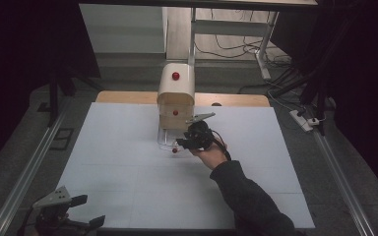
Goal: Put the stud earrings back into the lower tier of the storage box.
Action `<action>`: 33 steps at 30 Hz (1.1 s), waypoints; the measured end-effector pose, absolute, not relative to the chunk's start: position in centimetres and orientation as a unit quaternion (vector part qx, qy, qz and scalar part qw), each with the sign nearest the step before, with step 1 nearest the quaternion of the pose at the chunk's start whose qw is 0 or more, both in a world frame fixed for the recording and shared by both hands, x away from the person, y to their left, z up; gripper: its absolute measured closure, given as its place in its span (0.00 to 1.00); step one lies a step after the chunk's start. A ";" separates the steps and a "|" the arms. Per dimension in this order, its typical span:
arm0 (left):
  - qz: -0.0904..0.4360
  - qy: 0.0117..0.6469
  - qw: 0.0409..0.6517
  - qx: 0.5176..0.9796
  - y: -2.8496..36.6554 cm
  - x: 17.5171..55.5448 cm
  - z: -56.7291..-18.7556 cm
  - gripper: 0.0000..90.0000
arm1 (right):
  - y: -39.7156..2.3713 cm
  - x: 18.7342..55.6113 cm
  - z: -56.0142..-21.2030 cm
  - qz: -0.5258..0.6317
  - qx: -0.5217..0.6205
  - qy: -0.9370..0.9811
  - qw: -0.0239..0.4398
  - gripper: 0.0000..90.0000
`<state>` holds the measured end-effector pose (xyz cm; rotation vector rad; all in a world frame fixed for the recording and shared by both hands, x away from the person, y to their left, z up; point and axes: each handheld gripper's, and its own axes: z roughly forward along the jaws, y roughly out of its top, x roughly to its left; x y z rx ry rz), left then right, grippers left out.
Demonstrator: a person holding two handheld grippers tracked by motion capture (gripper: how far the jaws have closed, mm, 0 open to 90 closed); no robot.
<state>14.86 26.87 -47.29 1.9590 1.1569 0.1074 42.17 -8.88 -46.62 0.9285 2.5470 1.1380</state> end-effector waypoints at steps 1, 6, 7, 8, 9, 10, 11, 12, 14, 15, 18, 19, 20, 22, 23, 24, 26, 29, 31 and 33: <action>0.043 0.461 0.419 0.781 26.9 14.9 -47.3 0.00 | -8.9 42.0 -46.5 0.385 0.311 0.863 0.098 0.57; 0.042 0.462 0.419 0.780 26.9 14.9 -47.3 0.00 | -9.4 41.2 -46.3 0.381 0.300 0.870 0.092 0.45; 0.042 0.462 0.419 0.780 26.9 14.9 -47.3 0.00 | -9.5 41.0 -46.2 0.381 0.299 0.870 0.089 0.43; 0.043 0.462 0.419 0.780 26.9 14.9 -47.3 0.00 | -9.6 40.9 -46.2 0.382 0.296 0.871 0.088 0.41; 0.043 0.462 0.419 0.780 26.9 14.9 -47.3 0.00 | -9.7 40.7 -46.2 0.382 0.295 0.872 0.087 0.38; 0.043 0.461 0.419 0.781 26.9 14.9 -47.3 0.00 | -9.8 40.5 -46.2 0.385 0.294 0.871 0.083 0.36; 0.043 0.462 0.420 0.780 26.9 14.9 -47.3 0.00 | -9.9 40.2 -46.2 0.389 0.291 0.870 0.080 0.34; 0.042 0.462 0.420 0.780 26.9 14.9 -47.3 0.00 | -9.9 40.0 -46.2 0.390 0.293 0.870 0.079 0.33; 0.042 0.462 0.421 0.780 26.9 14.9 -47.3 0.00 | -10.1 39.6 -46.3 0.386 0.290 0.872 0.080 0.29; 0.042 0.462 0.421 0.780 26.9 14.9 -47.3 0.00 | -10.1 39.3 -46.3 0.384 0.289 0.873 0.081 0.28; 0.042 0.462 0.421 0.779 26.9 14.9 -47.3 0.00 | -10.3 38.6 -46.3 0.388 0.284 0.874 0.076 0.20; 0.042 0.462 0.421 0.780 26.9 14.9 -47.3 0.00 | -10.3 38.4 -46.2 0.388 0.282 0.874 0.077 0.19; 0.042 0.462 0.421 0.779 26.9 14.9 -47.3 0.00 | -10.4 38.1 -46.2 0.388 0.278 0.875 0.078 0.18; 0.042 0.462 0.421 0.779 26.9 14.9 -47.3 0.00 | -10.6 37.6 -46.1 0.388 0.273 0.877 0.076 0.15; 0.042 0.462 0.421 0.780 26.9 14.9 -47.3 0.00 | -10.8 37.3 -46.1 0.388 0.270 0.878 0.076 0.15; 0.042 0.462 0.421 0.780 26.9 14.9 -47.3 0.00 | -10.9 37.1 -46.0 0.387 0.269 0.879 0.074 0.14; 0.042 0.462 0.421 0.780 26.9 14.9 -47.3 0.00 | -11.4 36.6 -46.0 0.385 0.269 0.880 0.072 0.14; 0.043 0.462 0.420 0.780 26.9 14.9 -47.3 0.00 | -12.0 36.1 -46.0 0.381 0.274 0.880 0.070 0.12; 0.043 0.462 0.420 0.780 26.9 14.9 -47.3 0.00 | -12.4 35.8 -46.1 0.374 0.279 0.881 0.072 0.09; 0.043 0.462 0.420 0.780 26.9 14.9 -47.3 0.00 | -12.7 35.5 -46.3 0.366 0.281 0.884 0.077 0.05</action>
